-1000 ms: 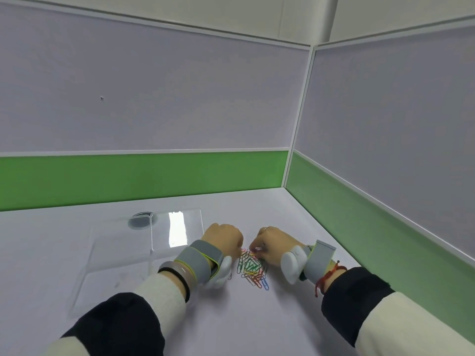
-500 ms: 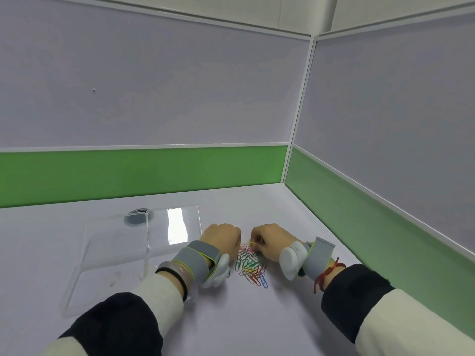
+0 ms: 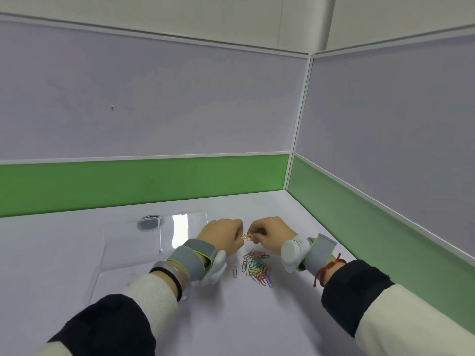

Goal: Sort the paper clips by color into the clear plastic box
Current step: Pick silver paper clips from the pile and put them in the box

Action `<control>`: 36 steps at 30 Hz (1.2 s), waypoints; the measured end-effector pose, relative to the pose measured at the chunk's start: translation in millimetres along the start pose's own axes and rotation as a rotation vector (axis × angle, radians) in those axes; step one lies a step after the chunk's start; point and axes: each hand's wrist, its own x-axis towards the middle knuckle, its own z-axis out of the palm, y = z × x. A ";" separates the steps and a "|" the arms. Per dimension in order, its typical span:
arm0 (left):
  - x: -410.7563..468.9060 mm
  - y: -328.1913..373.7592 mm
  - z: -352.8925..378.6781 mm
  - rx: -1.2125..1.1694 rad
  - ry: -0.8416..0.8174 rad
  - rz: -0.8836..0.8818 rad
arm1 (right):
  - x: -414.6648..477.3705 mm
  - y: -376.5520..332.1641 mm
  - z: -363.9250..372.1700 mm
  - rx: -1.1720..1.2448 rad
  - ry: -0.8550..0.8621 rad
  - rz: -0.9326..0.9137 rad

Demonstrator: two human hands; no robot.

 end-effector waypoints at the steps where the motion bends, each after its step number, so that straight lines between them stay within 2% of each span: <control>1: -3.1 -2.6 -2.3 -0.004 0.008 -0.002 | 0.6 -4.5 0.6 0.003 0.005 -0.008; 7: -25.3 -35.9 -17.1 -0.050 0.062 -0.079 | 6.5 -34.3 14.8 0.053 0.022 -0.038; 11: -43.5 -58.0 -24.5 -0.062 0.036 -0.148 | 12.3 -57.8 27.3 0.068 -0.006 -0.069; 18: -60.0 -75.9 -30.4 -0.008 0.014 -0.147 | 17.4 -80.5 39.7 0.014 -0.094 -0.125; 25: -64.1 -78.4 -32.6 -0.007 0.011 -0.149 | 15.1 -73.2 34.2 -0.048 -0.092 -0.138; 36: -46.0 -42.0 -20.8 -0.016 -0.047 -0.114 | 0.2 -31.6 -7.1 -0.080 -0.061 -0.024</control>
